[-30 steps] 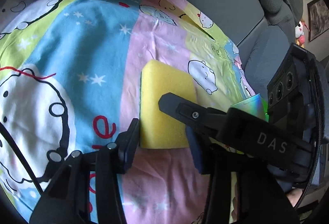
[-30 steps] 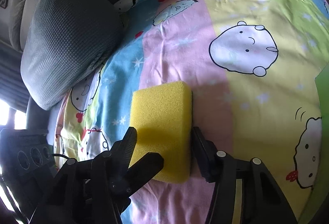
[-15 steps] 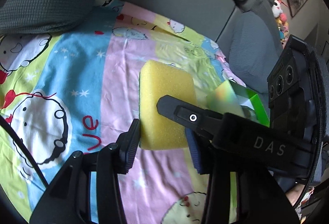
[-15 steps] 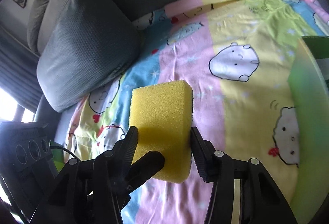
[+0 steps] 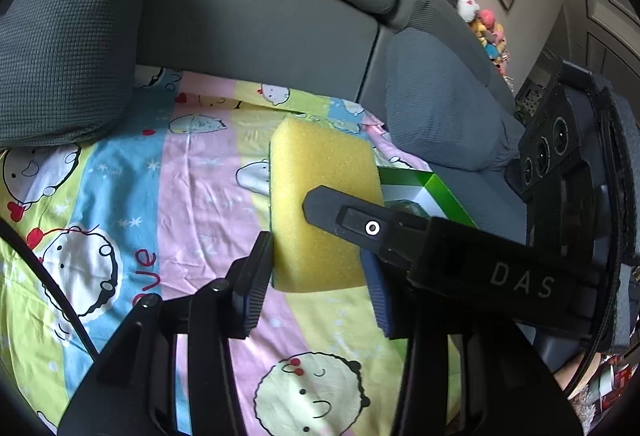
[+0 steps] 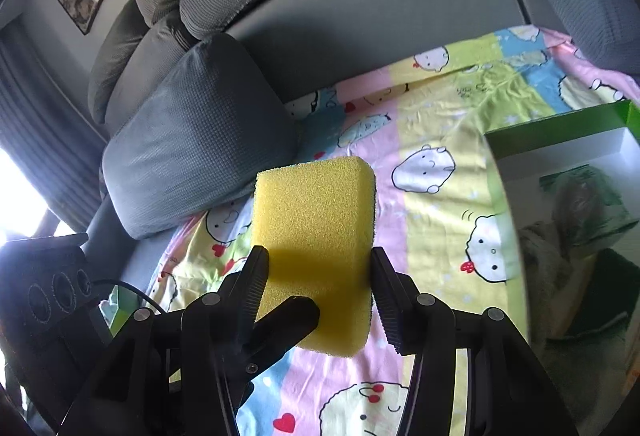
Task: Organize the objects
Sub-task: 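Lift the sponge and carry it over the white box with the right gripper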
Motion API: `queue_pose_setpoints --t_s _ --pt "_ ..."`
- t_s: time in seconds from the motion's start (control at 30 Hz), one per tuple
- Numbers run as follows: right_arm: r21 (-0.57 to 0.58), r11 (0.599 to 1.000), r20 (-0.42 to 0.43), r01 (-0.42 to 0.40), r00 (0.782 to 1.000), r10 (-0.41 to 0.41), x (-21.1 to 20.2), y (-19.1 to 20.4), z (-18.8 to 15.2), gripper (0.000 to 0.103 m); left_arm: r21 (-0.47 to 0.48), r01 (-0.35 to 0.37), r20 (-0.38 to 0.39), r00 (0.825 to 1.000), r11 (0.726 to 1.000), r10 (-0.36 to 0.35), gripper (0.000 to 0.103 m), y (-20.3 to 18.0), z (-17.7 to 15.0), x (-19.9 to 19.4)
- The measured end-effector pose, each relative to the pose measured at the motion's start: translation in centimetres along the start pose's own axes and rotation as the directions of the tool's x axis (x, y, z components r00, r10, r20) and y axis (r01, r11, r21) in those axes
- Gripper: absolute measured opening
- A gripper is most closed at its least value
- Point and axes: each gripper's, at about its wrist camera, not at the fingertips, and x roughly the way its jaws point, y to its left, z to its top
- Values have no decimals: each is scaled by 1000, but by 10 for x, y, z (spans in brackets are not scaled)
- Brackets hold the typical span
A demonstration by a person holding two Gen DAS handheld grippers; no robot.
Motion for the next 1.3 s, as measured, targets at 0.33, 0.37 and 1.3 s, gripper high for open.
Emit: queue_pose_setpoints --t_s 0.33,0.37,1.3 --pt "-1 999 82 50 995 -50 -41 -1 -10 53 59 67 9 998 996 -68 43 -27 -3 -6" --pt "3 998 88 55 995 -55 -45 -2 -11 53 67 72 8 997 995 -72 43 -30 -4 -6" --pt "247 929 52 276 954 -297 -104 -82 -39 53 133 271 -193 951 953 -243 42 -106 -34 55"
